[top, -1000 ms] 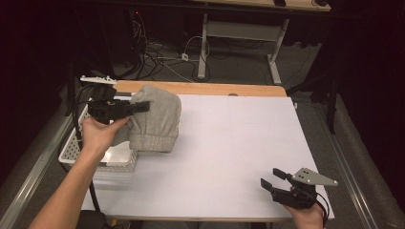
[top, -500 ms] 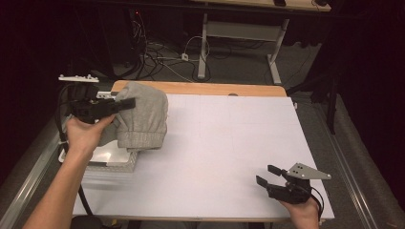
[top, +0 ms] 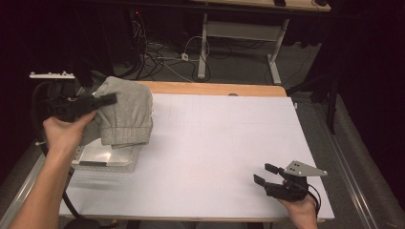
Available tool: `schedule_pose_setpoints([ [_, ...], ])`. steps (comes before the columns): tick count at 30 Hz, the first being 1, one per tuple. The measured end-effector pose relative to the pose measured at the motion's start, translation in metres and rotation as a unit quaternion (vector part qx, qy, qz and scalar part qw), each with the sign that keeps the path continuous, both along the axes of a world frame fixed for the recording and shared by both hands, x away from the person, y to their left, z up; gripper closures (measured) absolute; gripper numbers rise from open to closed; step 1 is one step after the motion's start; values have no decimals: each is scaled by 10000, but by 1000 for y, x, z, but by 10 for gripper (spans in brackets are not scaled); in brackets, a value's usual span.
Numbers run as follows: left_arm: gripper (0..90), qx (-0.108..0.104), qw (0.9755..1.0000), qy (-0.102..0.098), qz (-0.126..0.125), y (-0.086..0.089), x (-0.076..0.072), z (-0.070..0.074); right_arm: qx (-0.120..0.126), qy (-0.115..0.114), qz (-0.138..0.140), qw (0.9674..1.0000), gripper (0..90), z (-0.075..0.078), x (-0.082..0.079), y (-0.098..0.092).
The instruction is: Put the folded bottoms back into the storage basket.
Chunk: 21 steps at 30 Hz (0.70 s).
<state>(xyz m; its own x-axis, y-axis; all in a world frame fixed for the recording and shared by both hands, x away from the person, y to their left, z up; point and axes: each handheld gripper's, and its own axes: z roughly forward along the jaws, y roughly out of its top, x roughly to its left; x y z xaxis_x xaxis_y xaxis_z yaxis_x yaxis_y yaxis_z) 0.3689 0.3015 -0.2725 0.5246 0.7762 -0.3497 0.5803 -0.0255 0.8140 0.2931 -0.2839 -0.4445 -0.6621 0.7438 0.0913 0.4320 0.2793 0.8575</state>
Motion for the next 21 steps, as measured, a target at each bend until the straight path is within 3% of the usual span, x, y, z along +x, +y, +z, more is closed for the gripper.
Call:
schedule_pose_setpoints([
  [13,705,101,9992,-24,374,28,-6,2,-11,2,-4,10000,358,0,1,1],
  [21,705,316,9983,46,497,33,-5,-2,-15,9,3,10000,358,0,1,1],
])
